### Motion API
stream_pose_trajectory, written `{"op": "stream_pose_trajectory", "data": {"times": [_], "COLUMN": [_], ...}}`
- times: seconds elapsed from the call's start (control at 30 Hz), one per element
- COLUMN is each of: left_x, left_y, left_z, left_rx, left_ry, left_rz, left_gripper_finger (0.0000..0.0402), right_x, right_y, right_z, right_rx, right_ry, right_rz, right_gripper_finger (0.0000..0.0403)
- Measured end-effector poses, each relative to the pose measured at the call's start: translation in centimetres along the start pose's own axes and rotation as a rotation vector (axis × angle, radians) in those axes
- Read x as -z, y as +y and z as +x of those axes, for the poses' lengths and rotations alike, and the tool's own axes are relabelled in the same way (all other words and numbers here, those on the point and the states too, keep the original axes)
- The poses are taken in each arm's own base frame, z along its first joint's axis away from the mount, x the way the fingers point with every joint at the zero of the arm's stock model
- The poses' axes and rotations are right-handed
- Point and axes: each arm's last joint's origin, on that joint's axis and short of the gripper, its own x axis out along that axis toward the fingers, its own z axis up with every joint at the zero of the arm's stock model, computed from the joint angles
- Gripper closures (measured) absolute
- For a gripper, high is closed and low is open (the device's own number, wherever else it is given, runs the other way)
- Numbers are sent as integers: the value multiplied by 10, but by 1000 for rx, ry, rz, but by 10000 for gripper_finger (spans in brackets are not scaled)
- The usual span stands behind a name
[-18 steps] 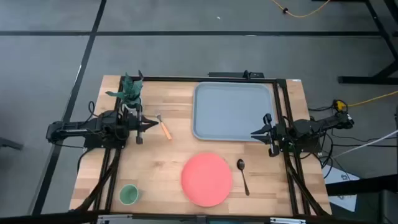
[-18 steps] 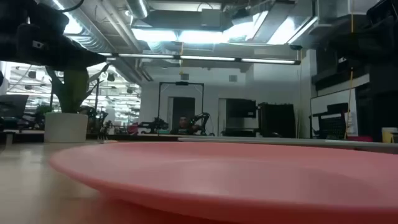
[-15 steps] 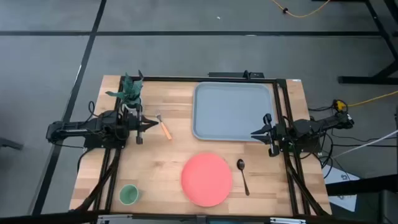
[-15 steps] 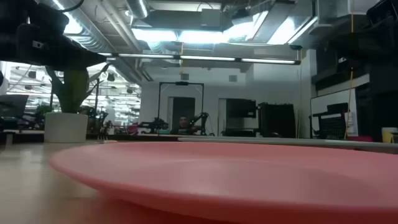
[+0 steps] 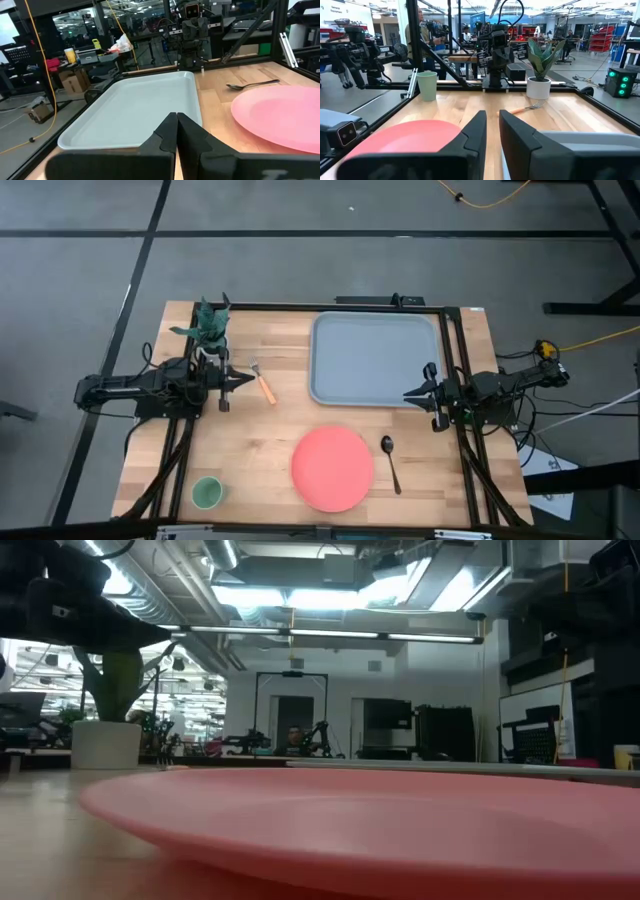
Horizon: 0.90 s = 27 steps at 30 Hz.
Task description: Pick and place plate/cup/fork/spoon on tray
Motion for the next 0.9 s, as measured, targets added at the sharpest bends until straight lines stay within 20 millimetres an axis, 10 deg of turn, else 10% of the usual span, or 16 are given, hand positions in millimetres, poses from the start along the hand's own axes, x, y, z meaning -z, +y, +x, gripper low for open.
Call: {"op": "stream_pose_trajectory", "data": {"times": [0.9], "left_x": [-27], "left_y": [9], "left_z": [-5], "left_rx": [-150], "left_ry": [-292], "left_rz": [-281], "left_gripper_finger": [401], "right_x": [-10], "right_y": [-1], "right_z": [0], "right_rx": [24], "right_ry": [-98], "right_rz": [73], "right_gripper_finger": [346]}}
